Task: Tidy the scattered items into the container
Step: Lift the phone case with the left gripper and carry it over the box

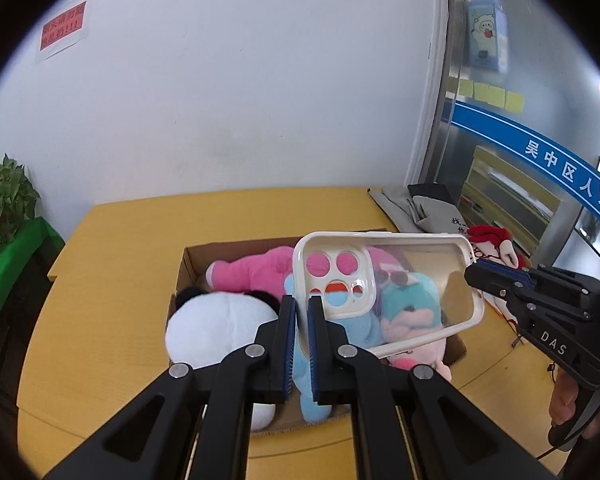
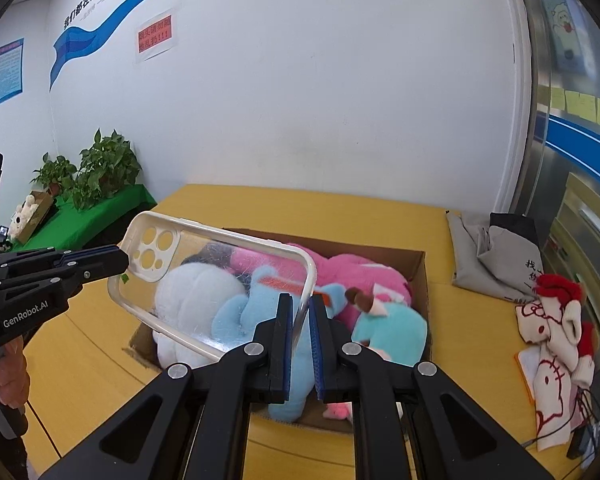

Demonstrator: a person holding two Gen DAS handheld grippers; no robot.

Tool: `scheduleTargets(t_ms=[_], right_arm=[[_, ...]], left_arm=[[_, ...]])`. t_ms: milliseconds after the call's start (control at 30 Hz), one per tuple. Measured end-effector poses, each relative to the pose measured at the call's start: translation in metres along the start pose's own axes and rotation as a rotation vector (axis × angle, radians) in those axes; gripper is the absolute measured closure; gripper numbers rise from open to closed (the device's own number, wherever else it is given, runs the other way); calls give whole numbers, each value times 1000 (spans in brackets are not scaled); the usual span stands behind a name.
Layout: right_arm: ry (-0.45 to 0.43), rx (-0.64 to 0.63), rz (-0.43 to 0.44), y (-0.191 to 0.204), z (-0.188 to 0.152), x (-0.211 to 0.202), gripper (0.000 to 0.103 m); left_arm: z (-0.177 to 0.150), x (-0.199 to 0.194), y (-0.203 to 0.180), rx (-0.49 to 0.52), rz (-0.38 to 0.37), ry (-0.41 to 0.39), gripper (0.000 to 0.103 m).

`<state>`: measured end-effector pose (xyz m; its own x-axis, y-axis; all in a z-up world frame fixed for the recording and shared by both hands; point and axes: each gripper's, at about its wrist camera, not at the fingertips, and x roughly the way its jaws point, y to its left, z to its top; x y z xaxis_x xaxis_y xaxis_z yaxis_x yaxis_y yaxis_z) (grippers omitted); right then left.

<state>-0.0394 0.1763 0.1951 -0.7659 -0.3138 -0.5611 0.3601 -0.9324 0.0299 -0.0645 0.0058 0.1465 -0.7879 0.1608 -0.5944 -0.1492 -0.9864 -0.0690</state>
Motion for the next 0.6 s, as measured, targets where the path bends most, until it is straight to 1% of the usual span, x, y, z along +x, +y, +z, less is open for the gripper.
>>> scheduleTargets(t_ms=[133, 233, 600], right_arm=[[1, -15, -17, -6, 20, 13, 94], [13, -19, -19, -13, 33, 28, 94], [98, 2, -5, -36, 53, 102, 94]], left_arm=[[17, 18, 2, 0, 12, 16, 97], [24, 32, 7, -16, 5, 31, 97], [36, 93, 21, -35, 17, 93, 97]])
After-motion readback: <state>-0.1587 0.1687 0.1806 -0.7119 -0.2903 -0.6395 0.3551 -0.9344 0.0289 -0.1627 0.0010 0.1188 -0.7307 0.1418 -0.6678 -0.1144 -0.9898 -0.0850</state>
